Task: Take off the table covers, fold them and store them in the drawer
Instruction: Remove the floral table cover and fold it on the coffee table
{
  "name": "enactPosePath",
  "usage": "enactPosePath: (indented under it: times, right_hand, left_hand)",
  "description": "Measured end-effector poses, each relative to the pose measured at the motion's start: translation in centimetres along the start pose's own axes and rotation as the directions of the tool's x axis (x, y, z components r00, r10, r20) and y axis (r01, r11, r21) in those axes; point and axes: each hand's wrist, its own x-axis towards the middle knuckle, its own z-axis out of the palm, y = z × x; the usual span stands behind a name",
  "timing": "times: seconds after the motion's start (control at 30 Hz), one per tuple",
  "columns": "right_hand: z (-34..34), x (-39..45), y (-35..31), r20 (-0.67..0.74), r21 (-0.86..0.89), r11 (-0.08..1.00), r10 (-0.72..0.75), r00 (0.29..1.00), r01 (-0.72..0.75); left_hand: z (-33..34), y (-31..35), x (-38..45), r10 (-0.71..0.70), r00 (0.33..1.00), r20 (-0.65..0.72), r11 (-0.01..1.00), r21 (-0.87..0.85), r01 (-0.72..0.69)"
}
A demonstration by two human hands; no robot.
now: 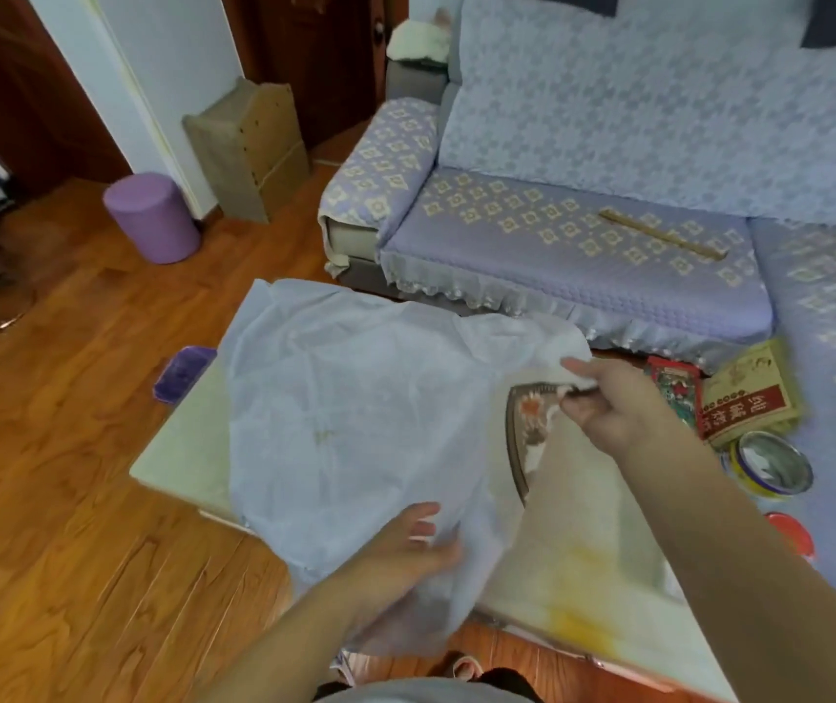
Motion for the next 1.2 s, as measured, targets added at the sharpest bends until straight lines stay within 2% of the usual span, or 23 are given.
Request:
enactPosePath:
  times: [0.07, 0.13, 0.23, 0.3, 0.43, 0.53, 0.57, 0.63, 0.7, 0.73, 0.83, 0.9, 0.97, 1.0, 1.07, 1.13, 1.2]
  right_hand:
    - [2.1, -1.9, -1.1, 0.079, 0.118, 0.993, -0.021, 0.997, 0.012]
    - [3.8, -3.4, -1.7, 0.114, 0.179, 0.984, -0.039, 0.993, 0.018]
    - [5.2, -5.1, -1.6, 0.185, 0.263, 0.965, -0.052, 0.981, 0.001]
    - [5.7, -6.2, -1.5, 0.221, 0.325, 0.946, -0.07, 0.973, -0.006]
    - [6.2, -7.5, -0.7, 0.294, 0.346, 0.938, -0.082, 0.952, -0.026]
    - [5.6, -7.7, -0.9, 0.311, 0.322, 0.946, -0.073, 0.948, -0.033]
    - [5.3, -7.6, -1.3, 0.306, 0.322, 0.946, -0.078, 0.949, -0.026]
    - [4.3, -7.0, -2.1, 0.283, 0.311, 0.95, -0.085, 0.955, -0.007]
    - [2.5, -5.9, -2.9, 0.241, 0.264, 0.964, -0.094, 0.966, 0.029]
    - [1.4, -5.4, -3.2, 0.215, 0.244, 0.968, -0.108, 0.971, 0.054]
    - [-2.8, -4.3, -2.7, 0.126, 0.262, 0.96, -0.134, 0.983, 0.097]
    - [-5.4, -4.8, -1.4, -0.022, 0.263, 0.952, -0.153, 0.988, 0.153]
    - [-7.4, -6.2, 1.0, -0.212, 0.164, 0.966, -0.162, 0.964, 0.199]
    - [-8.0, -7.3, 2.4, -0.218, 0.121, 0.976, -0.154, 0.964, 0.183]
    - [-7.9, -10.0, 4.4, -0.029, 0.062, 0.995, -0.08, 0.996, 0.081]
    - [-7.6, -11.4, 5.4, 0.133, -0.014, 0.997, 0.082, 0.988, -0.08]
    - [-8.1, -10.3, 6.0, 0.093, -0.029, 0.99, 0.138, 0.986, -0.135]
  left_hand:
    - [3.5, 0.9, 0.5, 0.083, 0.997, -0.006, 0.995, 0.057, -0.083]
    - [6.6, 1.2, 1.0, 0.171, 0.969, -0.181, 0.983, 0.098, -0.155]
    - [8.7, 1.9, 1.0, 0.193, 0.85, -0.491, 0.981, 0.065, -0.185]
    - [9.0, 2.7, 1.1, 0.197, 0.783, -0.59, 0.976, 0.043, -0.212]
    - [8.7, 6.0, 1.5, 0.22, 0.748, -0.626, 0.969, 0.054, -0.24]
    - [7.7, 8.5, 0.6, 0.196, 0.691, -0.695, 0.855, -0.224, -0.468]
    - [7.0, 8.8, 0.0, 0.209, 0.662, -0.719, 0.826, -0.232, -0.513]
    - [5.4, 8.8, -1.3, 0.316, 0.606, -0.73, 0.823, -0.106, -0.557]
    - [3.5, 9.0, -2.3, 0.476, 0.545, -0.691, 0.817, 0.118, -0.564]
    - [2.4, 9.4, -2.4, 0.565, 0.493, -0.662, 0.792, 0.269, -0.548]
    - [0.2, 11.8, -2.9, 0.799, 0.356, -0.485, 0.602, 0.655, -0.458]
    - [0.7, 13.5, -3.2, 0.875, 0.331, -0.353, 0.477, 0.75, -0.459]
    - [2.4, 14.4, -3.0, 0.892, 0.358, -0.276, 0.432, 0.756, -0.491]
    - [3.5, 14.4, -2.8, 0.895, 0.373, -0.244, 0.42, 0.744, -0.519]
    - [6.0, 13.6, -2.0, 0.909, 0.398, -0.122, 0.352, 0.738, -0.576]
    - [8.8, 12.0, -1.1, 0.868, 0.493, 0.065, 0.269, 0.773, -0.574]
    - [11.0, 10.3, -0.8, 0.798, 0.568, 0.203, 0.168, 0.83, -0.533]
